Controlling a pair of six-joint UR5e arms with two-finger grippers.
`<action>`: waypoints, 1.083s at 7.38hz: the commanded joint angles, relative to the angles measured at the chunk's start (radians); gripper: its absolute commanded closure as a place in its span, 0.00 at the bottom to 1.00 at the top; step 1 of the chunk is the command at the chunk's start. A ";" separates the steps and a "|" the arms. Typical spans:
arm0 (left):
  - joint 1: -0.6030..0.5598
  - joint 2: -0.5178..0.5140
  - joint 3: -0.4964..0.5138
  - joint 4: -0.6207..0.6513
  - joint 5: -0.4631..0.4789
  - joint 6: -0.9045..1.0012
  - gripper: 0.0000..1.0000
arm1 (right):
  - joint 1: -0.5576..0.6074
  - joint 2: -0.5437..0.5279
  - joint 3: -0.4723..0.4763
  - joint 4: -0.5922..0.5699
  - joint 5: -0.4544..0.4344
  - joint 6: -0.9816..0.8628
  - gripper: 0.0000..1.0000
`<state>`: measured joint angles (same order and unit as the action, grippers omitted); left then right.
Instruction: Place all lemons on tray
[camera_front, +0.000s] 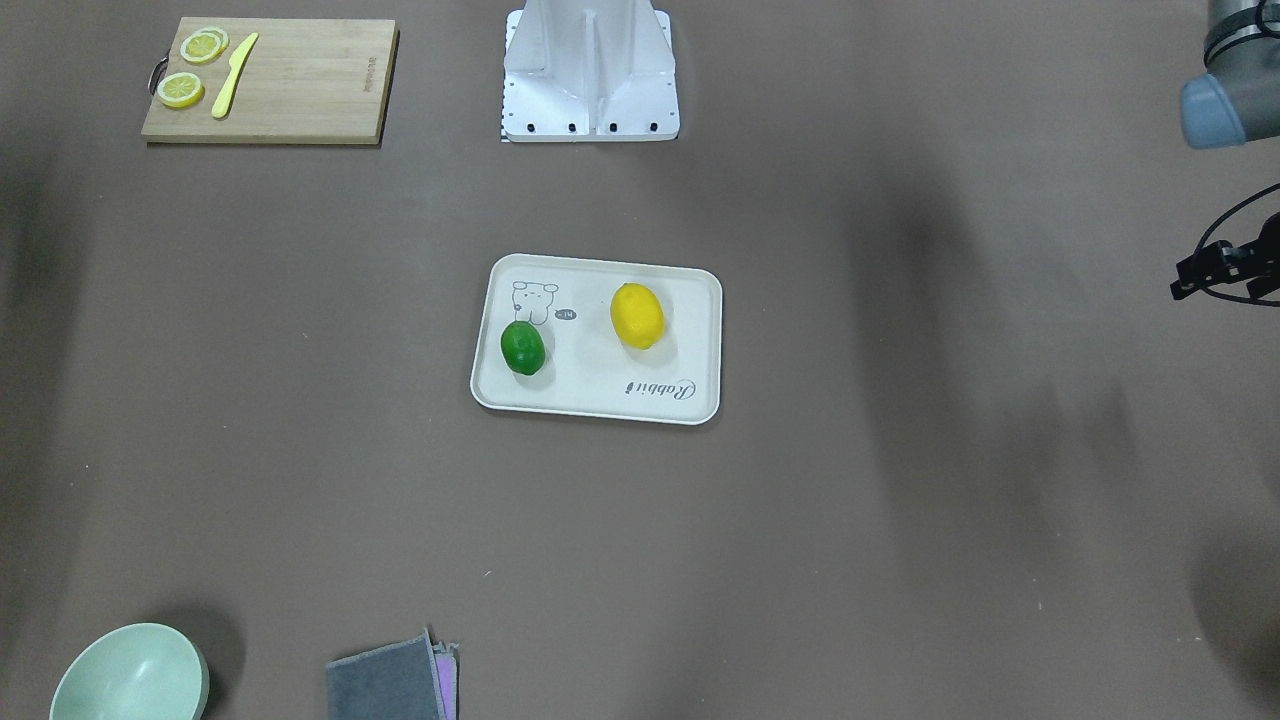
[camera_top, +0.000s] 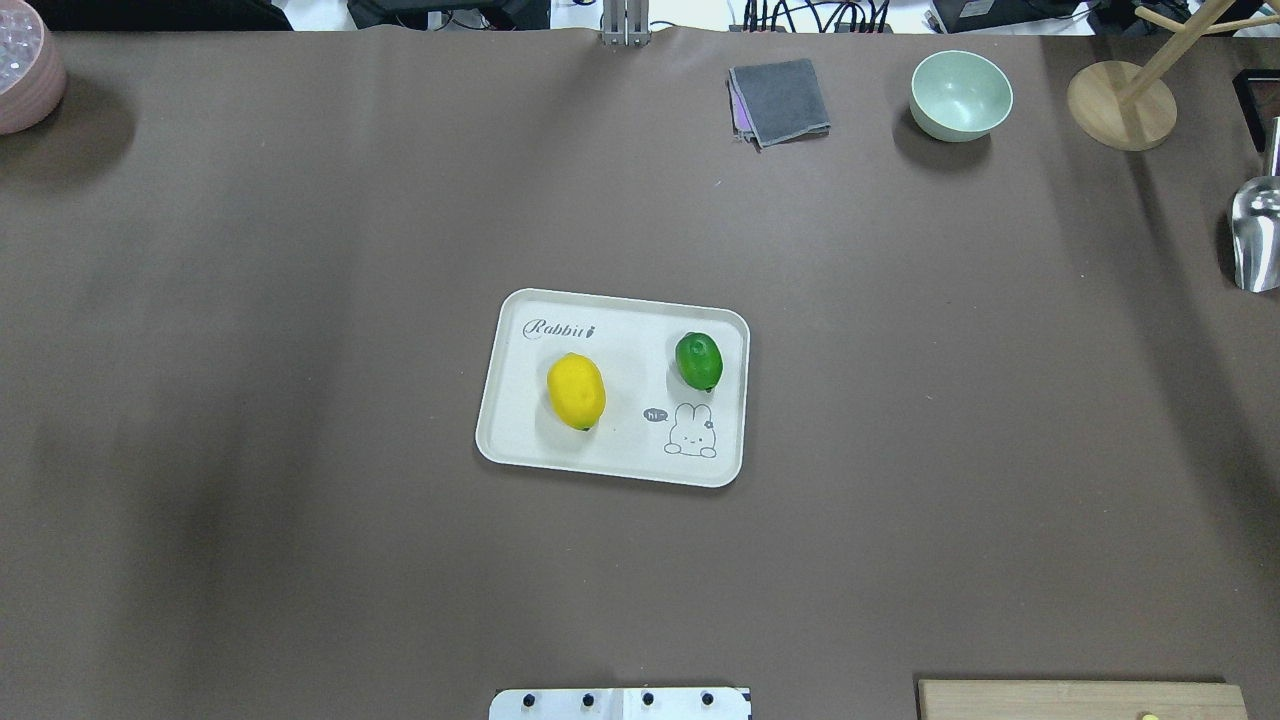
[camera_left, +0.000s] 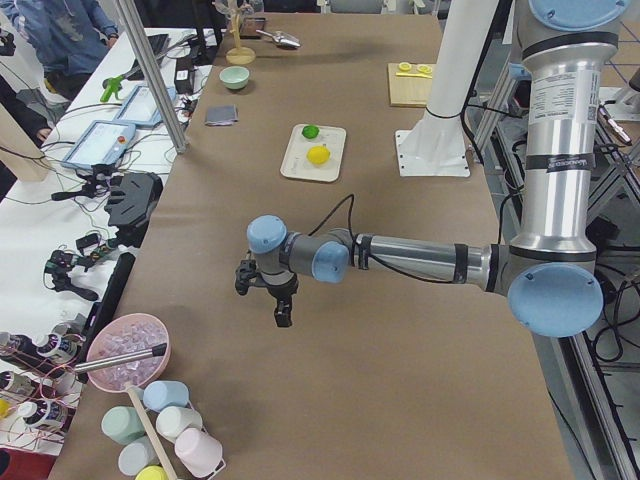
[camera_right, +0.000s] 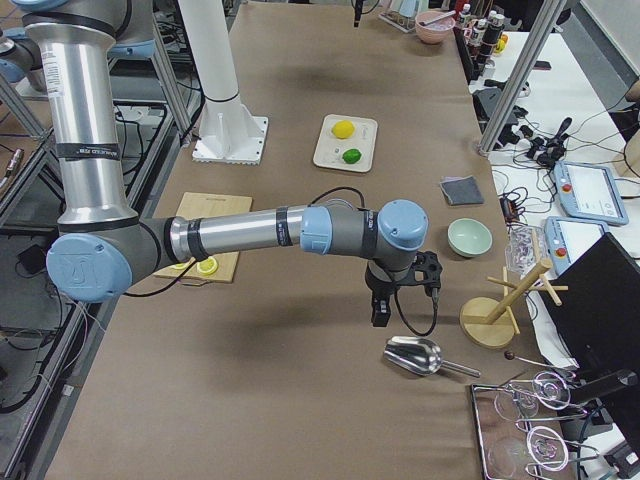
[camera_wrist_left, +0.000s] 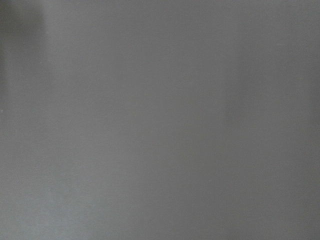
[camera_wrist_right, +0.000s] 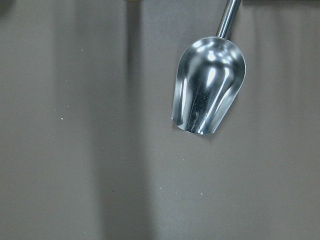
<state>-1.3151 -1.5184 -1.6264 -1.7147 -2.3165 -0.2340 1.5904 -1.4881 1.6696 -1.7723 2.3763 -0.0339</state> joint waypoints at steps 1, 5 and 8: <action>-0.087 0.059 0.040 -0.019 -0.017 0.154 0.02 | 0.011 -0.030 0.007 0.007 -0.002 -0.001 0.00; -0.217 0.125 0.049 -0.006 -0.043 0.306 0.02 | 0.040 -0.034 0.007 0.001 -0.006 -0.001 0.00; -0.248 0.124 0.059 0.003 -0.046 0.303 0.02 | 0.040 -0.038 0.007 0.001 -0.009 0.000 0.00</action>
<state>-1.5524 -1.3938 -1.5689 -1.7175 -2.3605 0.0700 1.6301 -1.5244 1.6764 -1.7717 2.3674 -0.0340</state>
